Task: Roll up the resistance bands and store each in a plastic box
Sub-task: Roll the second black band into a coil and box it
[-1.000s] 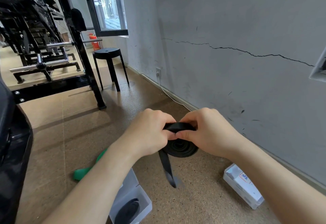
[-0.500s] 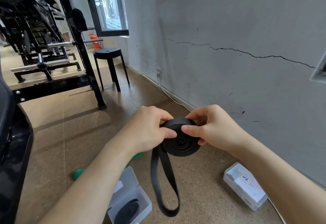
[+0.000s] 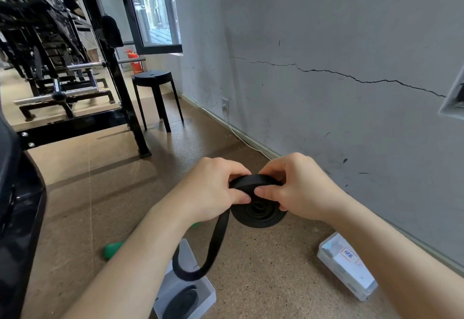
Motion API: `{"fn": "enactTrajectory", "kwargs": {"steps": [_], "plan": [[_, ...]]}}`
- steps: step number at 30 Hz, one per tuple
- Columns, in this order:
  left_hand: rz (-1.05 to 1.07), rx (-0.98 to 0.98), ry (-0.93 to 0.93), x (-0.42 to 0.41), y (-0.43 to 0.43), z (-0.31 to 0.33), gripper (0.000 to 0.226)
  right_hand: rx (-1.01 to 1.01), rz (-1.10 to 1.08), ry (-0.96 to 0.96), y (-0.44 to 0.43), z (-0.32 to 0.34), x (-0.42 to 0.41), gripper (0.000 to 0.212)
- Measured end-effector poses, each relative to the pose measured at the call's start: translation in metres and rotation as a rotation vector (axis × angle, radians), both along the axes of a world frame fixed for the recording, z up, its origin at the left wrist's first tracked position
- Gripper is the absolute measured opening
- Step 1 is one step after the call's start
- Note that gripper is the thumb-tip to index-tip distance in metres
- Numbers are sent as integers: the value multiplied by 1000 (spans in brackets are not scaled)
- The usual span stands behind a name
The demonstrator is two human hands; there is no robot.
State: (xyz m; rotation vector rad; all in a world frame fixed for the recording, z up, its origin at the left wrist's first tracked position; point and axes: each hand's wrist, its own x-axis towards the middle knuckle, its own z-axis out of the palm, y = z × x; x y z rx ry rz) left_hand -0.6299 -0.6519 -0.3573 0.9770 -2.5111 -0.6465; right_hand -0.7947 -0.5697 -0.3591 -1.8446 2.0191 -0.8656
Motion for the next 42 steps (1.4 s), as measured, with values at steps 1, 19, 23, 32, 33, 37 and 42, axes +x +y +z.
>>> {"fn": "enactTrajectory", "kwargs": {"steps": [1, 19, 23, 32, 33, 37, 42], "plan": [[8, 1, -10, 1, -1, 0, 23, 2, -2, -7, 0, 0, -1, 9], [77, -235, -193, 9, 2, 14, 28, 7, 5, -7, 3, 4, -11, 10], [93, -164, -155, 17, -6, 10, 21, 3, -25, 10, 4, 5, -17, 18], [-66, 83, -112, 14, -9, -7, 22, 9, -14, -128, 1, 2, -21, 8], [-65, 96, -90, 14, -9, -8, 23, 11, -13, -141, 1, 2, -21, 9], [-31, 151, 133, 5, -2, -9, 17, 30, -4, -184, 0, 1, -21, 8], [57, 134, 233, 3, -5, -6, 26, -21, -31, -334, 1, 4, -16, 9]]}}
